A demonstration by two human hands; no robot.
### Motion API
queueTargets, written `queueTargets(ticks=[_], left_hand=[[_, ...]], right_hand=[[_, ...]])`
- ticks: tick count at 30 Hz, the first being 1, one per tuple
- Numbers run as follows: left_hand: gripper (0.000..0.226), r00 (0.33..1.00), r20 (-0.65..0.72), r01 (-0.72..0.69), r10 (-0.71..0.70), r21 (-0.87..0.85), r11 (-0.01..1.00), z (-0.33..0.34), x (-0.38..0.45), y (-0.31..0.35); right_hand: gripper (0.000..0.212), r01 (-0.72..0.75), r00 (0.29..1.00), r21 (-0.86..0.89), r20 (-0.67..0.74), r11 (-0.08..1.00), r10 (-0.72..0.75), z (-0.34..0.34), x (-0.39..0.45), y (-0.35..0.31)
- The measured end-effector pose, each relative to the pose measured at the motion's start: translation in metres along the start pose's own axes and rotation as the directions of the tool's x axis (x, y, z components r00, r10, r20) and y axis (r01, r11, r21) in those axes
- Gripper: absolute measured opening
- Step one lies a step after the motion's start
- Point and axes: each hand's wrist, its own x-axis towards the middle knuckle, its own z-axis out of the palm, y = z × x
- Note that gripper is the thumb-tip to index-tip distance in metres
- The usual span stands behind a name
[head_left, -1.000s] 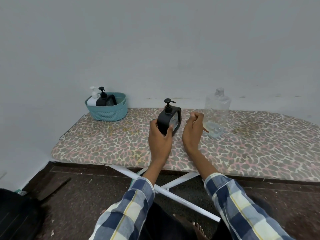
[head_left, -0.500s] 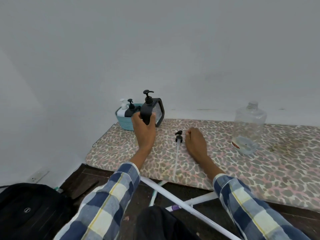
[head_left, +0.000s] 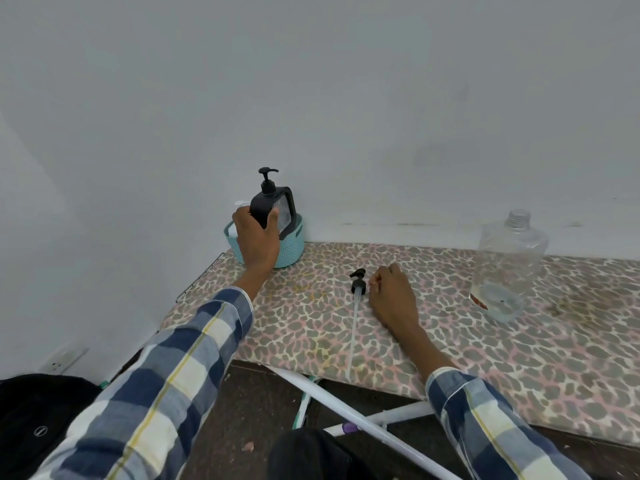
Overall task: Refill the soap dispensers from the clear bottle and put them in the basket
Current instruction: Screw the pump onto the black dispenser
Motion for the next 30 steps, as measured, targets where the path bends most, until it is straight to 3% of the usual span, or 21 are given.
queueTargets(ticks=[14,20,26,30], left_hand=[[0.050,0.992,-0.113,0.085,-0.059,0.242,0.967,0.009,0.021,-0.003],[0.051,0.992,-0.083,0.114,-0.100,0.189,0.975,0.014,0.026,-0.007],[0.059,0.984,-0.050,0.176,-0.169,0.310,0.934,0.023,0.020,-0.010],[0.056,0.989,0.000,0.142,-0.150,0.303,0.942,0.024,0.017,-0.010]], right_hand=[[0.013,-0.011,1.000,0.015,0.014,1.000,0.011,0.002,0.000,0.002],[0.014,-0.013,1.000,0.034,0.010,0.999,0.013,0.001,-0.002,0.001],[0.014,-0.011,1.000,0.051,0.010,0.999,0.011,0.001,-0.001,0.002],[0.014,-0.007,1.000,0.044,-0.002,0.999,0.007,0.003,-0.001,0.005]])
